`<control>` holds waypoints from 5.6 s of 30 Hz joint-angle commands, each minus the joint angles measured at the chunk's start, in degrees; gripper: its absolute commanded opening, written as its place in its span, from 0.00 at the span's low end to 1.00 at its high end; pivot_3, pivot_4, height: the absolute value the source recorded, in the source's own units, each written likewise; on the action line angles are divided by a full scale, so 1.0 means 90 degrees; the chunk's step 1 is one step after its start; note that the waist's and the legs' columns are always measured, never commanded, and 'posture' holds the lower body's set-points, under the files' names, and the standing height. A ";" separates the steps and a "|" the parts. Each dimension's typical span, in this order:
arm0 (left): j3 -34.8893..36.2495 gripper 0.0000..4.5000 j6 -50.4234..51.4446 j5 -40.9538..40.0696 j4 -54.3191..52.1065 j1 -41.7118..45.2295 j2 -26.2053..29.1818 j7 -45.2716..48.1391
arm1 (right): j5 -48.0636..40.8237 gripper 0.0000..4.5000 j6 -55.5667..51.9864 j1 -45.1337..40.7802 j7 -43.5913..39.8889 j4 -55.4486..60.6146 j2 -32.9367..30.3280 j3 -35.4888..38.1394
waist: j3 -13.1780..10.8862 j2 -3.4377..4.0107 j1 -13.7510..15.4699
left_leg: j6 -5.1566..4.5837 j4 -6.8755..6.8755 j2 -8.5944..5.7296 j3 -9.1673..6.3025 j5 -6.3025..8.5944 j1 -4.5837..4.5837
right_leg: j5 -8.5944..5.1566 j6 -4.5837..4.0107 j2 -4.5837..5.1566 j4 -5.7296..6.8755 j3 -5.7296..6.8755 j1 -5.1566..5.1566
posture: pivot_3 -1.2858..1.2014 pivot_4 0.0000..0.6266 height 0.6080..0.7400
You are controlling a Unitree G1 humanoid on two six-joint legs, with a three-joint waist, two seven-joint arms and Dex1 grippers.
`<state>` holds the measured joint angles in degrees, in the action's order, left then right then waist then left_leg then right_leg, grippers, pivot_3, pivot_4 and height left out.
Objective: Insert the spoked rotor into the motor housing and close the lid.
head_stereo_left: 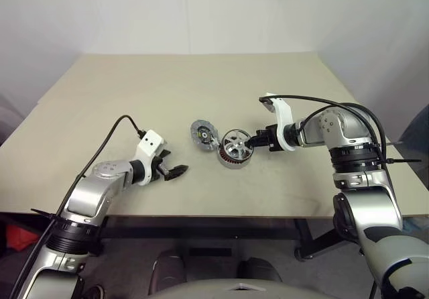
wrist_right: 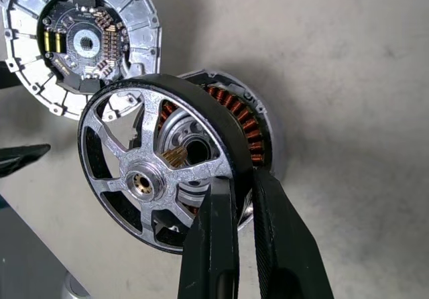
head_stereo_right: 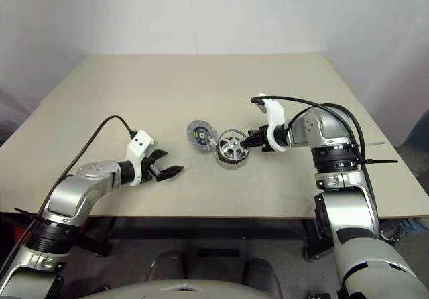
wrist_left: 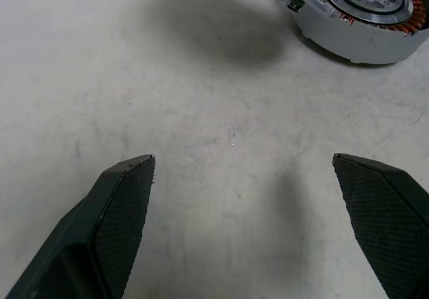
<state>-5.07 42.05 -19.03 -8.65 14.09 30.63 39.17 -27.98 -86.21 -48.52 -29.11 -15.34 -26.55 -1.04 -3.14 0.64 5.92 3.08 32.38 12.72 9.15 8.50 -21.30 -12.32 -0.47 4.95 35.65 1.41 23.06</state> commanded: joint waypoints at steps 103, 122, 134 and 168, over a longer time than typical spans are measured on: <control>0.0001 1.00 -0.0411 0.0160 0.0608 0.0884 -0.0230 0.0020 | 0.5807 0.43 1.3264 -0.0659 -0.5490 -0.1967 -0.1065 -0.3921 | 0.0021 -0.0028 -0.0072 | -0.0053 0.0090 0.0009 -0.0020 0.0031 -0.0064 | 0.0036 -0.0054 -0.0001 0.0010 0.0013 0.0007 | 0.52 0.00 1.00; 0.0020 1.00 -0.0442 0.0179 0.0687 0.0880 -0.0279 -0.0093 | 0.5897 0.00 1.3235 -0.0572 -0.5358 -0.1953 -0.0931 -0.3859 | 0.0027 -0.0044 -0.0082 | -0.0055 0.0090 0.0010 -0.0023 0.0032 -0.0049 | 0.0036 -0.0054 -0.0003 0.0007 0.0013 -0.0010 | 0.52 0.00 1.00; 0.0011 1.00 -0.0457 0.0204 0.0778 0.0950 -0.0351 -0.0137 | 0.5341 0.00 1.1733 -0.0228 -0.5317 -0.1222 -0.0768 -0.3320 | 0.0024 -0.0044 -0.0224 | -0.0052 0.0090 0.0012 -0.0030 0.0031 -0.0042 | 0.0035 -0.0053 -0.0010 0.0009 0.0011 -0.0008 | 0.52 0.00 1.00; 0.0253 1.00 -0.0266 0.0197 0.0154 0.0099 -0.0488 -0.0691 | 0.0143 0.00 0.0564 -0.7337 -0.0940 -1.1199 0.1676 -0.1787 | -0.0090 0.0108 -0.0028 | 0.0031 0.0076 0.0031 -0.0066 0.0030 -0.0215 | -0.0014 -0.0115 -0.0023 0.0114 0.0032 0.0225 | 0.52 0.00 1.00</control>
<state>-3.82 39.55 -17.49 -5.07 14.80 25.72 33.18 -24.37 -85.79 -112.53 -41.20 -108.49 -11.66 -17.79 -3.95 1.61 5.67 3.38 33.07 12.96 8.57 8.86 -23.27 -12.54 -1.47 4.77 36.69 1.70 25.10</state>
